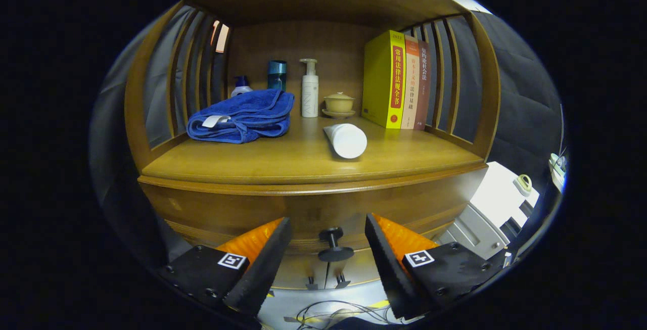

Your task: Pull open the drawer, take out the items inside it, and place them on the countertop above the cabinet.

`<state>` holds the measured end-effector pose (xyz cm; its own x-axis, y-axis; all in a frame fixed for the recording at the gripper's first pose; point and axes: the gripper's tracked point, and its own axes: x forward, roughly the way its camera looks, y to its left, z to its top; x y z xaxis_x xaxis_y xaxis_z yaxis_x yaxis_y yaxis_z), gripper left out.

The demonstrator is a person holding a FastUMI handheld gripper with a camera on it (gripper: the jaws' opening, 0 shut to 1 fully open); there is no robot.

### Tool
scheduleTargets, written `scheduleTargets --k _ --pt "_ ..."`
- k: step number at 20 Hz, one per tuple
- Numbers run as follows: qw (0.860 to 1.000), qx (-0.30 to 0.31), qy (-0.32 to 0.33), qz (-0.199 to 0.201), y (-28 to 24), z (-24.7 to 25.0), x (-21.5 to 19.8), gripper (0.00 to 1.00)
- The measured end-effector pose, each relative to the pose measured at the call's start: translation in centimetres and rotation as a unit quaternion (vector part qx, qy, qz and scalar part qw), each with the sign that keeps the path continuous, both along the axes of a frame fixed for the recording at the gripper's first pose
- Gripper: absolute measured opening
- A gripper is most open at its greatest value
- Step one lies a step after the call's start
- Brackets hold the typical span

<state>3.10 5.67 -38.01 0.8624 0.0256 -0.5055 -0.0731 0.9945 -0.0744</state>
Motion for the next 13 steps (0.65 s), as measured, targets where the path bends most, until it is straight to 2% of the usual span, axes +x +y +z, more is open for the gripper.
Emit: scheduleTargets --k 3,8,13 --pt "1.000 0.007 -0.017 0.004 -0.3 4.4 -1.0 0.98" --pt "0.997 -0.012 -0.076 0.013 -1.3 14.1 -0.2 0.98" --pt "0.994 0.002 -0.110 0.012 -0.9 21.3 -0.7 0.98"
